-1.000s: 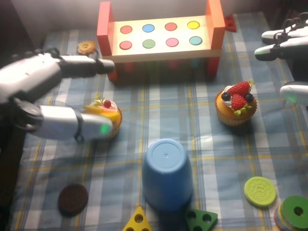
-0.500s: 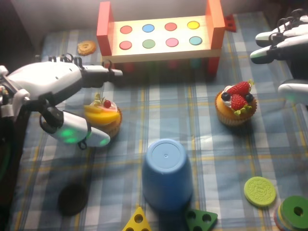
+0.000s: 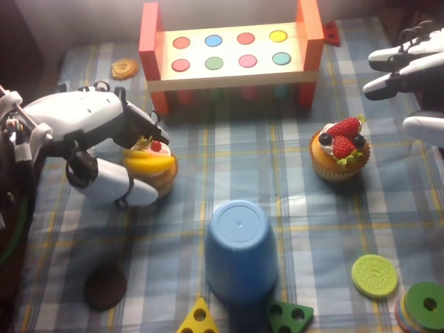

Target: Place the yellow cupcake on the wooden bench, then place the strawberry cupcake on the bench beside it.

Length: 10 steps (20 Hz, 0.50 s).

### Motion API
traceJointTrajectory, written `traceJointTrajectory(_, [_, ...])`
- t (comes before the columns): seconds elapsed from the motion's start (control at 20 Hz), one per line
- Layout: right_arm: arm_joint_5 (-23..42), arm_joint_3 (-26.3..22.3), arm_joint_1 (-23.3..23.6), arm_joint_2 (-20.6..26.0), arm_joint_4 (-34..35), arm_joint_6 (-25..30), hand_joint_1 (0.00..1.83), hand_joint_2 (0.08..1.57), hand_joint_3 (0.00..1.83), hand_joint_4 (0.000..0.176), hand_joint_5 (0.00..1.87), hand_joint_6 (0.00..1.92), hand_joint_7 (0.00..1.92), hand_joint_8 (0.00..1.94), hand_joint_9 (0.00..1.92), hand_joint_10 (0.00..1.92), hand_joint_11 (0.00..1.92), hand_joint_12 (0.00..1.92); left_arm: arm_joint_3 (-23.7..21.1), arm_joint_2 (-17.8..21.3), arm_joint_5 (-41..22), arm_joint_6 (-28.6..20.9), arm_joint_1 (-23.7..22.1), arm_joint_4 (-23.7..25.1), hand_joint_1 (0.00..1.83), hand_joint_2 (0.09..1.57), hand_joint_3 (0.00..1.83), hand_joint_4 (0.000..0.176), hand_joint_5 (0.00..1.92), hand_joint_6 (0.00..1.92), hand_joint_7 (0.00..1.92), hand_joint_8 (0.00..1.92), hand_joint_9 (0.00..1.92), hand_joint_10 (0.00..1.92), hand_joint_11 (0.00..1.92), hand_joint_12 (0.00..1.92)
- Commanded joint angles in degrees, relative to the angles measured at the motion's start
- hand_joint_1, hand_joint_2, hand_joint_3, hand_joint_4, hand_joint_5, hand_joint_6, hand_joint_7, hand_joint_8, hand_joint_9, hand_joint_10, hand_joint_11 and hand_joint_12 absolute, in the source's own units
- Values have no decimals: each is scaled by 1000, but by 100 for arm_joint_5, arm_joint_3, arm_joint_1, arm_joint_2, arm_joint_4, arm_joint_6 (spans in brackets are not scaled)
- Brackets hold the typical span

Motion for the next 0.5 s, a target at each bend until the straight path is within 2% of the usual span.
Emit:
traceJointTrajectory(0.0, [672, 20, 78, -18, 176, 53, 602, 1357, 0, 0, 781, 0, 596, 2, 553, 2, 468, 299, 43, -64, -534, 9, -104, 53, 867, 961, 0, 72, 856, 7, 955, 10, 790, 13, 0, 829])
traceJointTrajectory(0.05, [671, 24, 78, -19, 176, 53, 599, 1359, 1, 0, 780, 0, 598, 2, 554, 2, 471, 295, 59, -90, -533, 8, -124, 24, 868, 957, 0, 72, 860, 5, 960, 8, 793, 12, 0, 830])
traceJointTrajectory(0.1, [671, 26, 77, -20, 176, 54, 601, 1361, 1, 0, 786, 2, 617, 9, 571, 8, 490, 297, 65, -100, -537, 7, -130, 5, 861, 949, 0, 62, 871, 5, 975, 8, 792, 8, 0, 789])
traceJointTrajectory(0.15, [671, 27, 77, -20, 176, 54, 608, 1360, 0, 0, 788, 1, 625, 1, 578, 3, 503, 277, 69, -106, -558, -30, -134, -11, 860, 947, 0, 59, 873, 5, 978, 8, 791, 7, 0, 780])
traceJointTrajectory(0.2, [671, 29, 77, -20, 176, 54, 609, 1370, 3, 0, 790, 1, 630, 1, 569, 0, 496, 266, 69, -104, -599, -163, -134, 13, 871, 962, 4, 68, 904, 15, 1004, 16, 806, 12, 0, 778])
traceJointTrajectory(0.25, [671, 31, 77, -20, 177, 55, 591, 1372, 3, 0, 795, 2, 636, 2, 571, 1, 498, 257, 69, -95, -650, -316, -134, 66, 999, 1057, 0, 154, 1018, 684, 1074, 8, 871, 7, 18, 819])
traceJointTrajectory(0.3, [670, 31, 77, -20, 177, 58, 585, 1370, 1, 0, 800, 3, 638, 2, 566, 0, 492, 251, 67, -77, -708, -554, -135, 168, 1192, 1070, 0, 11, 1036, 744, 1134, 653, 925, 9, 45, 846])
traceJointTrajectory(0.35, [670, 31, 76, -19, 177, 66, 583, 1373, 3, 0, 800, 3, 639, 3, 566, 0, 491, 248, 48, -32, -806, -922, -135, 383, 1233, 1072, 2, 0, 1016, 790, 1134, 815, 952, 10, 35, 845])
traceJointTrajectory(0.4, [669, 32, 74, -19, 179, 69, 584, 1374, 3, 0, 804, 4, 643, 4, 570, 2, 494, 248, 10, 38, -935, -1340, -145, 609, 1237, 1095, 1, 0, 960, 867, 1100, 920, 971, 11, 30, 851])
traceJointTrajectory(0.45, [664, 32, 73, -19, 180, 75, 582, 1375, 3, 0, 809, 6, 649, 6, 574, 3, 496, 247, -68, 146, -1131, -1712, -179, 894, 1264, 1079, 0, 0, 1002, 762, 1140, 898, 1038, 29, 43, 845])
